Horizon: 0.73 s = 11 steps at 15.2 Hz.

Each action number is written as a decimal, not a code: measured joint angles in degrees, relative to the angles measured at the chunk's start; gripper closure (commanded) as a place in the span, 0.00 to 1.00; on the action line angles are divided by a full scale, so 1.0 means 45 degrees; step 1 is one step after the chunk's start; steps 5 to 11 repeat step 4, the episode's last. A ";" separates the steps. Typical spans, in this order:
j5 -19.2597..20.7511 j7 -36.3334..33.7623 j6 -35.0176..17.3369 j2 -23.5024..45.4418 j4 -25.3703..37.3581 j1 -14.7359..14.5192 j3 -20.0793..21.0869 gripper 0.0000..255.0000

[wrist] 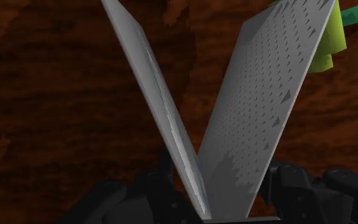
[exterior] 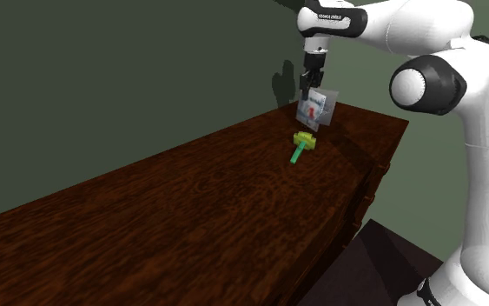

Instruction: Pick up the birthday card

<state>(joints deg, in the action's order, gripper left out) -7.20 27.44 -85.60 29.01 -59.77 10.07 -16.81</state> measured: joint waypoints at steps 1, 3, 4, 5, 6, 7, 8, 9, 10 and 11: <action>-0.0030 0.0026 0.0256 0.0111 0.0370 0.0072 -0.0001 1.00; -0.0084 -0.0004 0.0724 0.0335 0.1063 0.0154 0.0017 1.00; -0.0111 -0.0013 0.0909 0.0449 0.1361 0.0196 0.0025 1.00; -0.0111 -0.0013 0.0909 0.0449 0.1361 0.0196 0.0025 1.00; -0.0111 -0.0013 0.0909 0.0449 0.1361 0.0196 0.0025 1.00; -0.0111 -0.0013 0.0909 0.0449 0.1361 0.0196 0.0025 1.00; -0.0111 -0.0013 0.0909 0.0449 0.1361 0.0196 0.0025 1.00; -0.0111 -0.0013 0.0909 0.0449 0.1361 0.0196 0.0025 1.00; -0.0111 -0.0013 0.0909 0.0449 0.1361 0.0196 0.0025 1.00; -0.0111 -0.0013 0.0909 0.0449 0.1361 0.0196 0.0025 1.00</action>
